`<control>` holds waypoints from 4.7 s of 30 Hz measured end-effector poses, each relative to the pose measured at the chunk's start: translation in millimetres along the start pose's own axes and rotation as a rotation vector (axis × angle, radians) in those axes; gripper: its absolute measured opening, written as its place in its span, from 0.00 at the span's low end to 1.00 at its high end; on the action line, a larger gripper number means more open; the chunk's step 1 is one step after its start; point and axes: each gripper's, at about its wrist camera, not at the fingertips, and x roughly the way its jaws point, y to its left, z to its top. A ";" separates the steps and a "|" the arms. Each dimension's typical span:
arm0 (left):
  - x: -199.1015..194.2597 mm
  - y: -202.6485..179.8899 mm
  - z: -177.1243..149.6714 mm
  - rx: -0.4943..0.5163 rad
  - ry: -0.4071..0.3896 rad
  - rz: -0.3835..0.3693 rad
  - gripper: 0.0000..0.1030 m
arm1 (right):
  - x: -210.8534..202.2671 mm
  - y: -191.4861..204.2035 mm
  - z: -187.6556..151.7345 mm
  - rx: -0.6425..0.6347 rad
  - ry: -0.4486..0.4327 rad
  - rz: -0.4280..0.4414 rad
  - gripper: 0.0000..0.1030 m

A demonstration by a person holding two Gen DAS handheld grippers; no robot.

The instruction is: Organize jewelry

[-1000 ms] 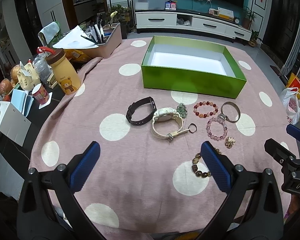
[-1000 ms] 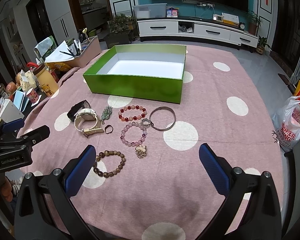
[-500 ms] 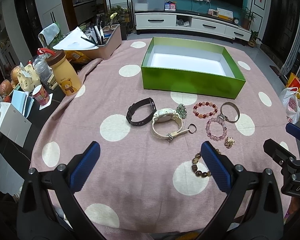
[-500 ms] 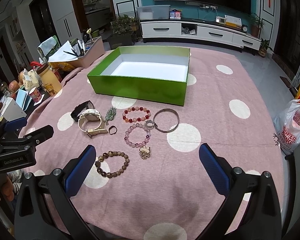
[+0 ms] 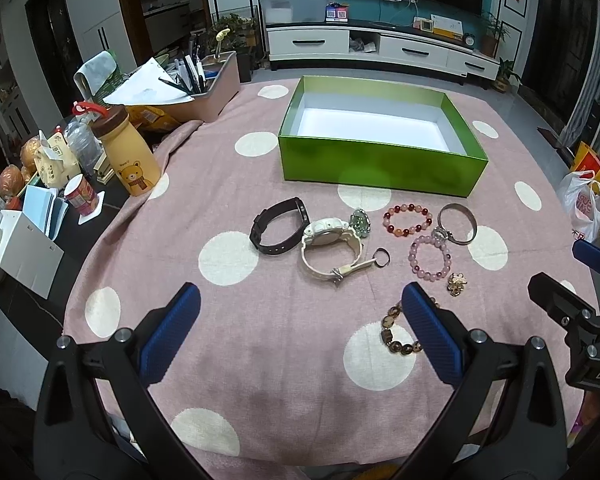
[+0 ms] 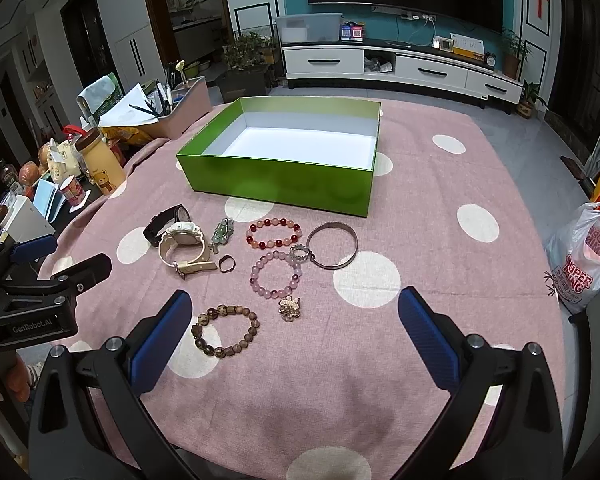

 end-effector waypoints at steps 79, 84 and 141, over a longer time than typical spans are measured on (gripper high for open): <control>96.8 -71.6 -55.6 0.212 0.119 -0.213 0.25 | 107.9 -9.2 -39.0 -0.100 0.074 0.179 0.31; 94.7 -75.2 -57.4 0.239 0.098 -0.216 0.10 | 110.1 -9.7 -38.9 -0.111 0.058 0.154 0.20; 180.9 -69.3 191.1 0.052 0.014 -0.221 0.14 | 170.6 -52.7 132.8 -0.012 -0.081 0.089 0.33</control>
